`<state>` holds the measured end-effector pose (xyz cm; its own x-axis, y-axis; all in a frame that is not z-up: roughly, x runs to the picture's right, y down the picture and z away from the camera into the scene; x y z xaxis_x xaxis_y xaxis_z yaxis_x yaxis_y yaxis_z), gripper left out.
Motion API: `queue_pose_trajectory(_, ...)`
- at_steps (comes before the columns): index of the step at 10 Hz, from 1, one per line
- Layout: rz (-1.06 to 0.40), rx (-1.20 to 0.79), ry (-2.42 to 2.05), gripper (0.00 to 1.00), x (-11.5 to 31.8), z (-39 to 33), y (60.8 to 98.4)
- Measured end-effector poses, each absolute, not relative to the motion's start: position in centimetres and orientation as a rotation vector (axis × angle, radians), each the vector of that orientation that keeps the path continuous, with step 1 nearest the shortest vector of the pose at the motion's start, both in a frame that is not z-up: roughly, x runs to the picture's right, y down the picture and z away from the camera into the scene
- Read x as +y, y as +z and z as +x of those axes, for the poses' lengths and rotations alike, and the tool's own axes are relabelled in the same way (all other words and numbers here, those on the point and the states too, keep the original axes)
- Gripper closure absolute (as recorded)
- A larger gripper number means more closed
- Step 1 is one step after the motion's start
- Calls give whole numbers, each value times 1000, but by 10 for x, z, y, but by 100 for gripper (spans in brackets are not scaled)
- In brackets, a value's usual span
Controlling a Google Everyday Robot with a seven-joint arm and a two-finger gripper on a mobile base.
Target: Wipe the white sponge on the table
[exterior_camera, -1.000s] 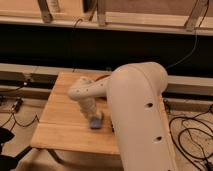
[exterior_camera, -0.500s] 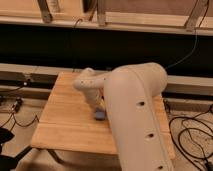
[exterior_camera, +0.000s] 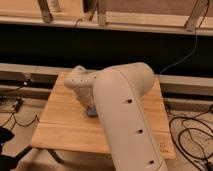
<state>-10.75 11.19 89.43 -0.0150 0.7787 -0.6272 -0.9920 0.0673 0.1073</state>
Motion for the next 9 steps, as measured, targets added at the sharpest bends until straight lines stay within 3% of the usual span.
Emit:
queue_pose_trajectory(5,-358,522,1582,28,79,-78,849)
queue_pose_trajectory(6,-347,499,1601,22,72,-74,841)
queue_pose_trajectory(9,-362,437,1632,20,64,-72,820)
